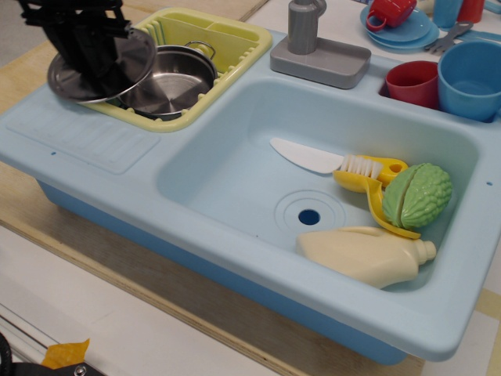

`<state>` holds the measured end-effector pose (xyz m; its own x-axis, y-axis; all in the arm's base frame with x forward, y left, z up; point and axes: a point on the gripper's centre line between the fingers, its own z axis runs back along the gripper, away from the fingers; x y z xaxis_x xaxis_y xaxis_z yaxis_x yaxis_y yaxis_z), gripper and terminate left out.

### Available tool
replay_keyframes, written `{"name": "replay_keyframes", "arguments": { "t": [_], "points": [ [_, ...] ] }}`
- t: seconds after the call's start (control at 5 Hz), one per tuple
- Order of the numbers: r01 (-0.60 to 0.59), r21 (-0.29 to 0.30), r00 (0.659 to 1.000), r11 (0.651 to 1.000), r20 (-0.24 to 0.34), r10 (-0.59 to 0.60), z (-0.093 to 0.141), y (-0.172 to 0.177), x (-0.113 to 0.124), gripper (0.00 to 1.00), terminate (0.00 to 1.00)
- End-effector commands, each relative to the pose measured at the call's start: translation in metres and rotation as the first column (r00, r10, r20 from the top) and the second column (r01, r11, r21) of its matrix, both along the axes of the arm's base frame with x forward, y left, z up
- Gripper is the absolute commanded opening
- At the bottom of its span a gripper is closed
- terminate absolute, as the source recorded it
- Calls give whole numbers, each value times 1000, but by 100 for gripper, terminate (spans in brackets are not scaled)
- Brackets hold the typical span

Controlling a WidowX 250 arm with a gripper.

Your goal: Put lid on pot or pan

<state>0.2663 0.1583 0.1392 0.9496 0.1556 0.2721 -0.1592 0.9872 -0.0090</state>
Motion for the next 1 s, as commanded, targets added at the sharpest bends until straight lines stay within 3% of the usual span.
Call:
{"name": "replay_keyframes", "arguments": {
  "t": [0.0,0.4,0.6,0.8],
  "points": [
    [65,30,997,997,33,-66,-1,-7,26,0,0],
    [90,2,996,996,19,-90,-11,-15,38,0,0],
    [62,-46,998,997,13,-62,-17,-19,33,100,0],
    [62,-46,998,997,13,-62,-17,-19,33,100,0]
  ]
}}
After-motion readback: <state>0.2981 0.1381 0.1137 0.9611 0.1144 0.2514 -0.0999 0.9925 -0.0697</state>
